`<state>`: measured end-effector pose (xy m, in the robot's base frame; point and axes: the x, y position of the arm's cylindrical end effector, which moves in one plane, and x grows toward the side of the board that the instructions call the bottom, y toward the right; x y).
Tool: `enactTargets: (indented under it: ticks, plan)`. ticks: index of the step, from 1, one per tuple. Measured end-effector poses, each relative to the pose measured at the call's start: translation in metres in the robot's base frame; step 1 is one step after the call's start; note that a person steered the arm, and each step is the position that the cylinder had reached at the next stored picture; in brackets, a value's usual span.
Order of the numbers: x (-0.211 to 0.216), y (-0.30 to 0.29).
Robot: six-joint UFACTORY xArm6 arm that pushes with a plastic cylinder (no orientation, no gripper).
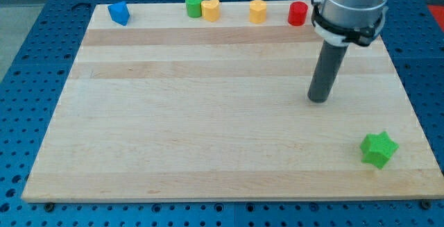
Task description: Push the red star into the red circle
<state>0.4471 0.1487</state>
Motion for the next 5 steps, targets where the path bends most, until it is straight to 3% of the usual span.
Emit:
enactTargets:
  ticks: [1, 3, 4, 5]
  plan:
    - [-0.043, 0.025]
    - [-0.063, 0.126]
    - [-0.103, 0.175]
    - [-0.159, 0.186]
